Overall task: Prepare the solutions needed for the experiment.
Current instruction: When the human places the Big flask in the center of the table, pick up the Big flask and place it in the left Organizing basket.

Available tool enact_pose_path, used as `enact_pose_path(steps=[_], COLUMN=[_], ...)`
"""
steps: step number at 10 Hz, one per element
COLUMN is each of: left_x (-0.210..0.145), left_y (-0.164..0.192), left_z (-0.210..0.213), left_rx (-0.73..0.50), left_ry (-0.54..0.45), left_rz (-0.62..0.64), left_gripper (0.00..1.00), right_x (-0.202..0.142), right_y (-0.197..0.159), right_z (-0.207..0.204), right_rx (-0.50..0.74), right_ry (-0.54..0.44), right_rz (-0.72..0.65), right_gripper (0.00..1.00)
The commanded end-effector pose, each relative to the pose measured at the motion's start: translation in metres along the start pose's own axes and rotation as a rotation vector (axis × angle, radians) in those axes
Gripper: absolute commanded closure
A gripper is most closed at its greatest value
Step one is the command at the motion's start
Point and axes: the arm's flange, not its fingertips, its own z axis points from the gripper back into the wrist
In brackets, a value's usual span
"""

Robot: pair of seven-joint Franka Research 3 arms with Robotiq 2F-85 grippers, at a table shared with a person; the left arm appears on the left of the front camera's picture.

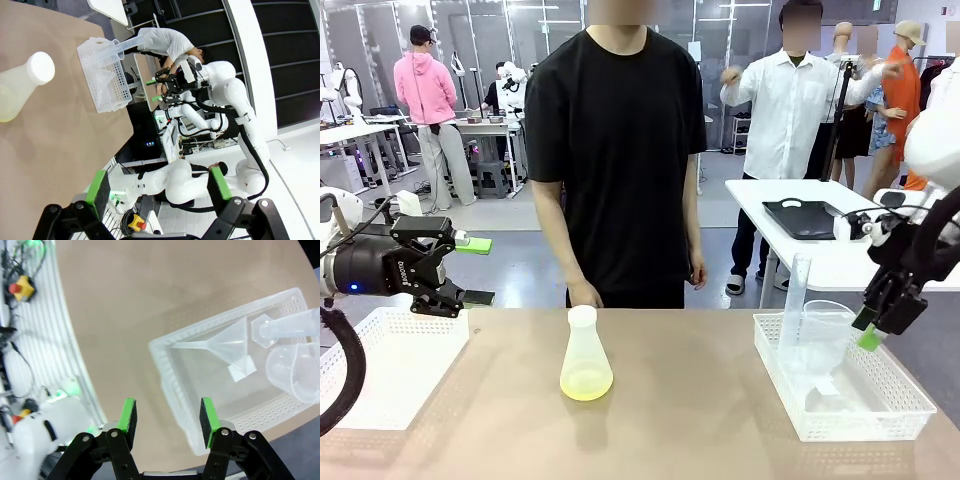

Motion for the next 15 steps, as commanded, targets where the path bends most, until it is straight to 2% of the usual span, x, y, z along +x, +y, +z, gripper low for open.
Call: enact_pose_path(steps=[1, 2, 3, 4, 6, 7, 9, 12, 15], left_x=[0.000, 0.000, 0.000, 0.000, 0.000, 0.000, 0.000, 0.000, 0.000], left_y=[-0.002, -0.002, -0.002, -0.002, -0.002, -0.002, -0.002, -0.002, -0.002], left_z=[-0.002, -0.002, -0.002, -0.002, -0.002, -0.002, -0.002, -0.002, -0.002], left_rx=[-0.021, -0.021, -0.021, -0.021, -0.021, -0.021, -0.021, -0.021, -0.021], left_ry=[-0.008, -0.008, -0.008, -0.008, -0.008, -0.008, -0.008, -0.008, -0.008], left_rz=[0.001, 0.001, 0.001, 0.001, 0.001, 0.001, 0.001, 0.001, 0.001], left_gripper=[0.00, 0.00, 0.00, 0.00, 0.00, 0.00, 0.00, 0.00, 0.00], right_x=[0.007, 0.007, 0.003, 0.003, 0.003, 0.010, 0.024, 0.039, 0.046], right_y=[0.008, 0.008, 0.005, 0.009, 0.009, 0.011, 0.027, 0.049, 0.063], right_z=[0.014, 0.018, 0.020, 0.016, 0.021, 0.011, 0.011, 0.008, 0.001], right_rx=[0.038, 0.024, -0.045, 0.032, 0.011, 0.239, 0.236, 0.339, 0.421], right_ry=[-0.035, -0.029, 0.047, -0.015, 0.005, -0.192, -0.377, -0.482, -0.535], right_rz=[-0.067, -0.058, 0.017, -0.042, -0.028, 0.047, -0.060, -0.180, -0.269], right_gripper=[0.36, 0.36, 0.36, 0.36, 0.36, 0.36, 0.36, 0.36, 0.36])
